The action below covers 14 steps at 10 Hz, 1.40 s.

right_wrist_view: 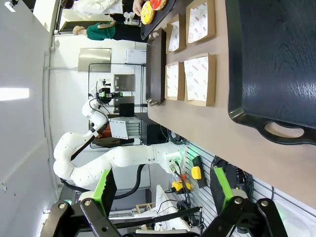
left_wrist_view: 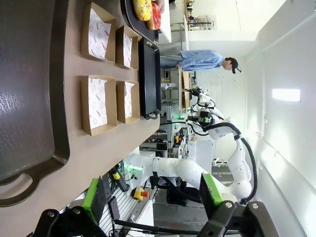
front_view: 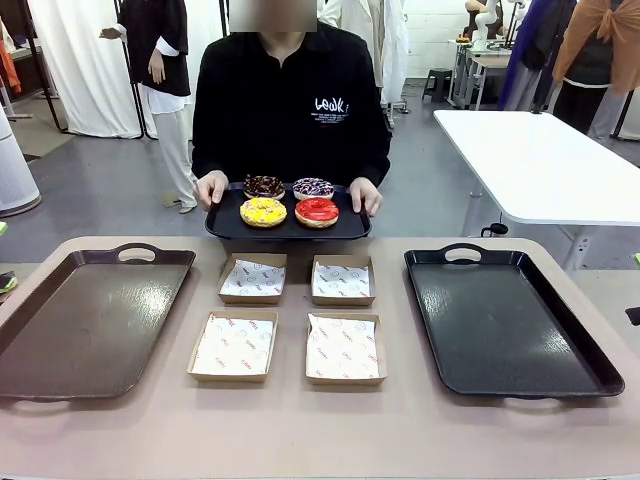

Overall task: Individually package the donuts and arrange them on the tray.
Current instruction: Pick up one Paper togo box.

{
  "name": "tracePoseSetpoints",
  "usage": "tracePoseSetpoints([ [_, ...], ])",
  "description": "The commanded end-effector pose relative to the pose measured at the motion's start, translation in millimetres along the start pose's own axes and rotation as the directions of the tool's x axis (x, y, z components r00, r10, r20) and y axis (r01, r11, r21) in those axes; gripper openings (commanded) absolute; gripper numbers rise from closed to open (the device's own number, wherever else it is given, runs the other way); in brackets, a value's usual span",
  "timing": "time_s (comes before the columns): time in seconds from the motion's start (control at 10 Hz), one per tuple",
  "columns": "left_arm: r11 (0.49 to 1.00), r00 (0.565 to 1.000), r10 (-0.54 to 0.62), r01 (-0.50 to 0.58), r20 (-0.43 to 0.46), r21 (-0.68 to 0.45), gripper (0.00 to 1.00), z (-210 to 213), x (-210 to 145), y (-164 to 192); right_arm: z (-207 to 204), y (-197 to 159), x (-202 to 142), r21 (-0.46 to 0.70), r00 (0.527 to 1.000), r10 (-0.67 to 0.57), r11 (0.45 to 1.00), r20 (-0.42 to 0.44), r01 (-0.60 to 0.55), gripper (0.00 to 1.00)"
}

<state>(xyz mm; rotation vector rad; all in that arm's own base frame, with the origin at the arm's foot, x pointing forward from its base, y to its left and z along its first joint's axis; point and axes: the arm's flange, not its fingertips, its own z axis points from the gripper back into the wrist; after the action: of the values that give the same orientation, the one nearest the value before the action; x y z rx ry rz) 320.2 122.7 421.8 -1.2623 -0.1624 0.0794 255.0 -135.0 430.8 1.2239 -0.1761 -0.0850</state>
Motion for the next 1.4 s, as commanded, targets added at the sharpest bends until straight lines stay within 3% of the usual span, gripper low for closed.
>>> tracePoseSetpoints([
  [0.0, 1.0, 1.0, -0.006, 0.006, 0.006, -0.018, 1.0, 1.5, 0.3, -0.4, -2.4, -1.7, -0.4, 0.013, 1.0, -0.004, 1.0, 0.006, 0.004, 1.0],
  [0.4, 1.0, 1.0, -0.006, 0.006, 0.006, -0.018, 1.0, 1.5, 0.3, -0.4, 0.0, 0.0, 0.0, 0.0, 1.0, 0.0, 1.0, 0.0, 0.0, 1.0],
  [0.8, 1.0, 1.0, -0.006, 0.006, 0.006, -0.018, 1.0, 1.5, 0.3, -0.4, -89.1, 95.9, 32.7, -0.207, 0.997, 0.059, 0.976, -0.059, -0.07, 1.0],
  [1.0, 1.0, 1.0, -0.006, 0.006, 0.006, -0.018, 1.0, 1.5, 0.3, -0.4, -147.3, 129.8, 44.5, -0.392, 0.992, 0.068, 0.914, -0.104, -0.103, 1.0],
  [1.3, 1.0, 1.0, -0.006, 0.006, 0.006, -0.018, 1.0, 1.5, 0.3, -0.4, -234.6, 140.4, 58.4, -0.673, 0.992, 0.081, 0.729, -0.095, -0.124, 1.0],
])
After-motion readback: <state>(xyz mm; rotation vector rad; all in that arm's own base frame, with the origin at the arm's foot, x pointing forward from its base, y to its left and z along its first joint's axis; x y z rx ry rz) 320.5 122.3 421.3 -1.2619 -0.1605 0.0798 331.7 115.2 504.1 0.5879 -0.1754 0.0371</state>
